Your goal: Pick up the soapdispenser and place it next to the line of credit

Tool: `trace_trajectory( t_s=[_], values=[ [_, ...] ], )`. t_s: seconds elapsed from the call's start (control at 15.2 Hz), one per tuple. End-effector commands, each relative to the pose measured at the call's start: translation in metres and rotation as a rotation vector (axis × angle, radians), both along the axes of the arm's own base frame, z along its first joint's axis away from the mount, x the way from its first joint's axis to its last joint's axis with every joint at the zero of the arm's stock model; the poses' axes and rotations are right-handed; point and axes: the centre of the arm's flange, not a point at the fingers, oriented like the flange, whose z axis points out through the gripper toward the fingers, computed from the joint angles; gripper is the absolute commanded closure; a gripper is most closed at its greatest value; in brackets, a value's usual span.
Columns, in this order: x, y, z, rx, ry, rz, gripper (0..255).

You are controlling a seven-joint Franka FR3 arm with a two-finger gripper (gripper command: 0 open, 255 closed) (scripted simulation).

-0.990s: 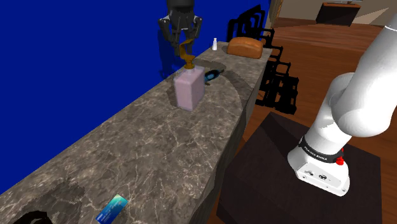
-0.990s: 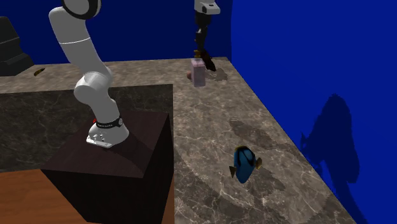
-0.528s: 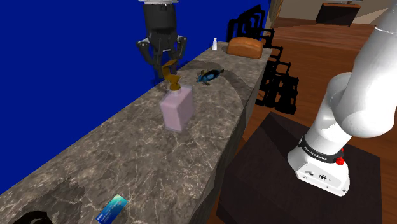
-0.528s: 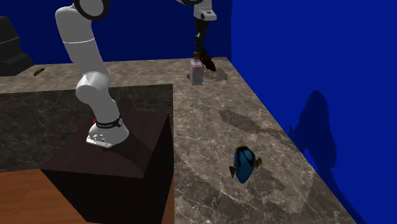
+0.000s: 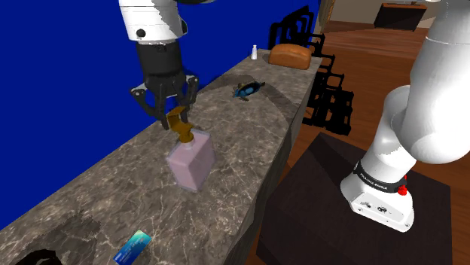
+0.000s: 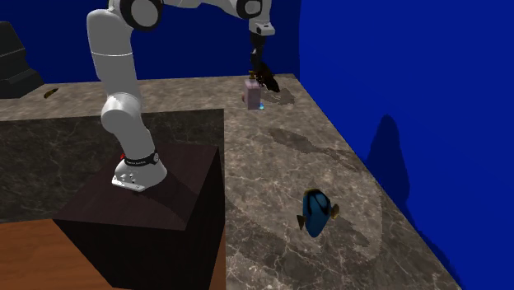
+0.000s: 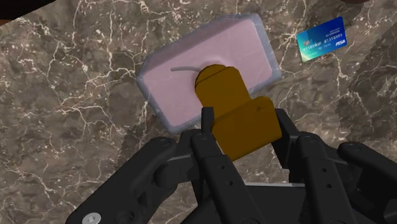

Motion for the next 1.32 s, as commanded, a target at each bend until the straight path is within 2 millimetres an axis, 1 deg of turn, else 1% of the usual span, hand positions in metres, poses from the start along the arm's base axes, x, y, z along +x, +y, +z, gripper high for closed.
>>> trace_trajectory(
  t_s=[0.0,0.2,0.26,0.99,1.25],
  values=[
    [-0.003,0.023,-0.015,0.001,0.000,-0.001,255],
    [-0.009,0.058,-0.032,0.001,0.000,-0.001,255],
    [-0.011,0.072,-0.039,0.001,0.000,-0.001,255],
    [-0.011,0.072,-0.097,0.001,0.000,-0.001,255],
    [-0.011,0.072,-0.099,0.001,0.000,-0.001,255]
  ],
)
